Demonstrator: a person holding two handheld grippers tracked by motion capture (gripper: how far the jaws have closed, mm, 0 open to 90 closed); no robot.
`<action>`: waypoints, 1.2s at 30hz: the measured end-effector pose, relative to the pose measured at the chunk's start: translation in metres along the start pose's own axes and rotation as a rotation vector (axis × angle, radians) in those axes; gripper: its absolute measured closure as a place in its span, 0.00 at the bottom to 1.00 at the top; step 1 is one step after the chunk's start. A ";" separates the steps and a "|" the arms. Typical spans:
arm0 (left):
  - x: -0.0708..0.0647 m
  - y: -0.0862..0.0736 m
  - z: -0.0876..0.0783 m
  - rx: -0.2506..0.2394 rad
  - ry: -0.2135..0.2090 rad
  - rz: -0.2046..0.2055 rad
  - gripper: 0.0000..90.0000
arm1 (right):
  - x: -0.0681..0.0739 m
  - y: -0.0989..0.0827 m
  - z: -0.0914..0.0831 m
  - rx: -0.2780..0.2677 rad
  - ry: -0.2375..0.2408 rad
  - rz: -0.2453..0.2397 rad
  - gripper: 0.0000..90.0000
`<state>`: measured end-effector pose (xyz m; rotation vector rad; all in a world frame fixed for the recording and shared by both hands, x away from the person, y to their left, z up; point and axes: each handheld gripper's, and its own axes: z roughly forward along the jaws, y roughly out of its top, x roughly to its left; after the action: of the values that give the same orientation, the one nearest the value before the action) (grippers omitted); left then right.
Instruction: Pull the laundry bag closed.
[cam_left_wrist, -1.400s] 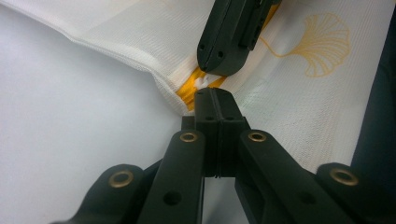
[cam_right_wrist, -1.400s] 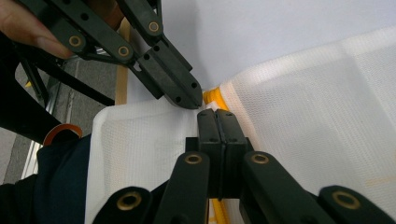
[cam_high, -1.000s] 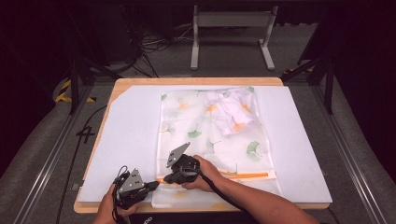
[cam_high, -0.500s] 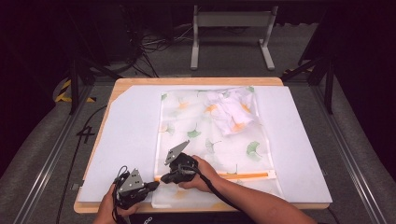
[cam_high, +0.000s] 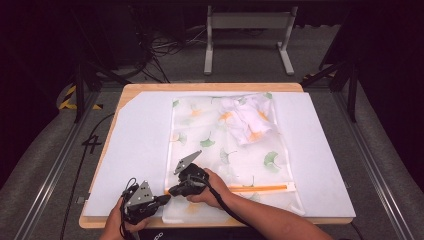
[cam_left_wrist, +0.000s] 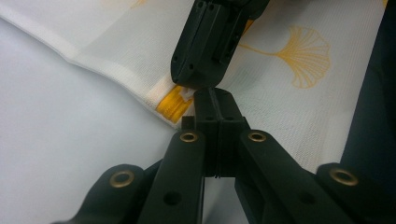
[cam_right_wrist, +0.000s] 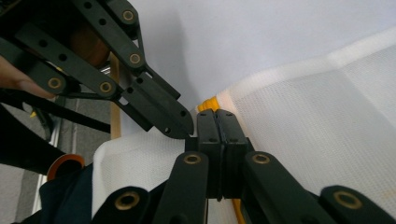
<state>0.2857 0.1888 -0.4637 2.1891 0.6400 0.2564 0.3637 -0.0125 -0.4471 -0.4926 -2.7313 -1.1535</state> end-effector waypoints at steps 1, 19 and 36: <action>0.000 0.000 0.000 0.000 0.001 0.001 1.00 | 0.001 0.000 0.000 0.000 -0.011 -0.006 1.00; 0.001 0.000 0.000 0.000 -0.007 0.003 1.00 | 0.008 -0.008 -0.012 0.033 -0.077 -0.105 1.00; 0.001 0.000 0.000 0.000 -0.009 -0.001 1.00 | -0.001 -0.031 -0.045 0.049 -0.142 -0.084 1.00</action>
<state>0.2869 0.1896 -0.4639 2.1886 0.6366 0.2457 0.3542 -0.0651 -0.4373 -0.4745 -2.9197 -1.1082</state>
